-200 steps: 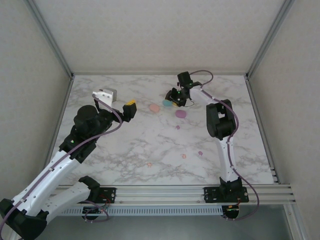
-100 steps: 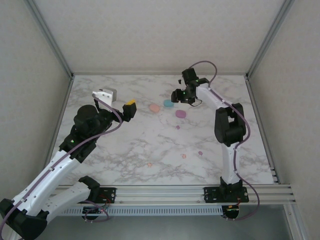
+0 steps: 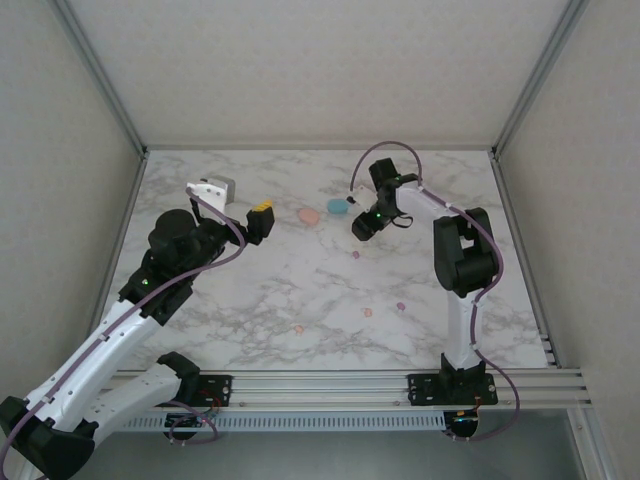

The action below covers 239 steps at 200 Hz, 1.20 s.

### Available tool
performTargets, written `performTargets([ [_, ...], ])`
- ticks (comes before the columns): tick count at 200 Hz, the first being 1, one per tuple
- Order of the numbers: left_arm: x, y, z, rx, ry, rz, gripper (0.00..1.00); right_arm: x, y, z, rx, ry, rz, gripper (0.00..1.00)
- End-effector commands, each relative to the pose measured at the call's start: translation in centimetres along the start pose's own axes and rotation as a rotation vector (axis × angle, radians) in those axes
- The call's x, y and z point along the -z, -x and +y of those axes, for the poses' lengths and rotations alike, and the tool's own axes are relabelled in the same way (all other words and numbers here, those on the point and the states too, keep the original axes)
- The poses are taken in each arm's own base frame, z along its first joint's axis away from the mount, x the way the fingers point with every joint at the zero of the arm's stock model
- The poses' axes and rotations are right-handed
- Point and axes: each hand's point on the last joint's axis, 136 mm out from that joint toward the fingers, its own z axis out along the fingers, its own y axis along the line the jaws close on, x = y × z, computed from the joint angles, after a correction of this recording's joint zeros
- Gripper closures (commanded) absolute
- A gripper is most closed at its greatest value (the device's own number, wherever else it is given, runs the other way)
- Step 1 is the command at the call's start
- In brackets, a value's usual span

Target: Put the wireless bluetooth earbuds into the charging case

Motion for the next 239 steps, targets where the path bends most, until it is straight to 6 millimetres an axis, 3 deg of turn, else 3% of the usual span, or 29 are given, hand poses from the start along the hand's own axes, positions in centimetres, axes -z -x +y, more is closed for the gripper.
performTargets([
  [1,0.6,1.3,0.0,0.017,-0.006,-0.029,0.00,1.5,0.7,-0.7,0.142,-0.040,-0.018,0.34],
  [34,0.6,1.2,0.0,0.020,-0.007,-0.026,0.00,0.4,0.1,-0.8,0.146,-0.013,0.033,0.34],
  [63,0.5,1.1,0.1,0.014,-0.002,-0.020,0.00,0.0,0.3,0.7,0.139,0.071,0.008,0.35],
  [173,-0.1,0.8,-0.1,0.021,-0.012,-0.005,0.00,-1.2,-0.8,3.3,0.140,0.178,0.062,0.38],
  [199,0.0,0.8,0.0,0.020,-0.006,-0.005,0.00,-0.2,-0.4,3.4,0.137,0.154,0.028,0.37],
  [239,-0.1,0.8,0.0,0.022,-0.008,-0.005,0.00,3.0,1.9,2.9,0.139,0.084,-0.078,0.36],
])
